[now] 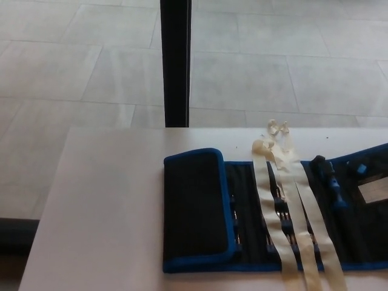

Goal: The robot uses its right hand to lift an edge of the toolkit kept in middle of the desk and make one fold in it

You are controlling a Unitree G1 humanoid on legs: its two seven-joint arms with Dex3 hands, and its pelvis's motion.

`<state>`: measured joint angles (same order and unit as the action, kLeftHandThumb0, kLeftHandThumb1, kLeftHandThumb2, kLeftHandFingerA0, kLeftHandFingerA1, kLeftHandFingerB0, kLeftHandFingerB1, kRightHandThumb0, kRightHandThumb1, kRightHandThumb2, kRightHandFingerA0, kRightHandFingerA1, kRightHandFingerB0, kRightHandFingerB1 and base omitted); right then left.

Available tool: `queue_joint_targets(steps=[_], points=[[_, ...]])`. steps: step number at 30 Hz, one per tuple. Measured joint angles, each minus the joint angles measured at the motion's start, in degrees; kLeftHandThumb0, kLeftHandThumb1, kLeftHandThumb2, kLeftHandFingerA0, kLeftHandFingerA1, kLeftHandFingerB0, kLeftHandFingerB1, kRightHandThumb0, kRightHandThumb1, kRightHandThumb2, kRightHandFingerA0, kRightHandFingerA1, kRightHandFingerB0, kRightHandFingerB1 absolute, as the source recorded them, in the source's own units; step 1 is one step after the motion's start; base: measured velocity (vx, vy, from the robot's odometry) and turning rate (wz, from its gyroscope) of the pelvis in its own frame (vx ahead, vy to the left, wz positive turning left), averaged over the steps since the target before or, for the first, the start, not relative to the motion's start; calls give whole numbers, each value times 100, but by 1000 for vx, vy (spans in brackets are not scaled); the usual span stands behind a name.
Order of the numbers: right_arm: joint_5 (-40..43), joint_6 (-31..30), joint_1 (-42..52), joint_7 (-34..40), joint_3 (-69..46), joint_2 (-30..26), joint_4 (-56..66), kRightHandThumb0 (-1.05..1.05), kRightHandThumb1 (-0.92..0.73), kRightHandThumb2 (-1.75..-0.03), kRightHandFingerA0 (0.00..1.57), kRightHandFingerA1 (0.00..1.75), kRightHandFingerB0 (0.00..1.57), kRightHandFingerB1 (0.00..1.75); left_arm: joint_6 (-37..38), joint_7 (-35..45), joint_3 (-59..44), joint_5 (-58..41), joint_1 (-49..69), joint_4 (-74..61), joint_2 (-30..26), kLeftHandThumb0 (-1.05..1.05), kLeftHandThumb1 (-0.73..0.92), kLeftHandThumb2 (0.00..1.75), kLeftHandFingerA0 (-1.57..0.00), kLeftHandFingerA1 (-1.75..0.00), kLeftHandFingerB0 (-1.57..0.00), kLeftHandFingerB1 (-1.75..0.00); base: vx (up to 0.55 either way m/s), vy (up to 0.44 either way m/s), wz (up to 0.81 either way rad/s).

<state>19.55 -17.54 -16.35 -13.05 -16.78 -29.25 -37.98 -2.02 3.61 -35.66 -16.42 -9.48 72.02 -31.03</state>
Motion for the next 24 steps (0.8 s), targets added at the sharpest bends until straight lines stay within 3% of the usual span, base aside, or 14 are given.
queue_joint_targets(steps=[1,2,3,10,12,13,20,21,22,23,24], points=[[-15,-42,-39,-22,40,0,3,-52,-71,-61,64,53,46,44,1,2,14,0,1,0,0,-77,80,63,-58,-67,-51,-54,0,0,0],[-28,-91,-79,-37,61,0,4,-55,-58,-88,55,62,41,55,1,0,21,-1,0,1,0,-76,82,64,-52,-68,-45,-54,0,0,0],[-41,-148,-124,-49,74,0,-1,-52,-69,-62,60,53,41,43,1,-1,27,-2,4,5,-5,-77,81,65,-53,-67,-46,-54,0,0,0],[-80,-447,-252,-141,116,13,23,-52,-70,-60,60,50,45,44,2,-8,88,-7,-57,8,-39,-78,80,64,-58,-66,-48,-51,0,0,0],[-91,-532,-249,-149,126,16,114,-54,-67,-60,66,50,49,44,2,-21,118,-8,-62,22,-61,-76,81,64,-55,-68,-48,-53,0,0,0],[-95,-579,-246,-154,130,31,195,-58,-54,-88,61,61,45,56,2,-30,124,-8,-63,24,-68,-76,81,64,-54,-69,-45,-53,0,0,0],[-89,-770,-124,-168,91,261,1193,-60,-57,-90,63,60,45,55,2,-32,118,-26,-83,26,-73,-78,80,64,-53,-69,-45,-53,0,0,0],[-75,-802,-116,-170,73,310,1374,-58,-71,-61,71,46,50,42,2,-32,108,-36,-89,26,-73,-78,80,65,-55,-69,-46,-53,0,0,0],[-62,-836,-104,-169,60,374,1569,-61,-57,-90,65,60,45,55,2,-29,105,-45,-92,26,-73,-78,81,65,-54,-68,-45,-52,0,0,0],[-54,-858,-96,-169,57,412,1676,-61,-57,-90,65,60,45,55,2,-28,107,-46,-92,26,-73,-78,81,65,-54,-68,-45,-52,0,0,0],[-27,-907,-71,-169,53,496,1934,-58,-73,-62,71,45,46,41,2,-25,118,-47,-92,26,-74,-79,81,64,-56,-69,-46,-53,0,0,0]])
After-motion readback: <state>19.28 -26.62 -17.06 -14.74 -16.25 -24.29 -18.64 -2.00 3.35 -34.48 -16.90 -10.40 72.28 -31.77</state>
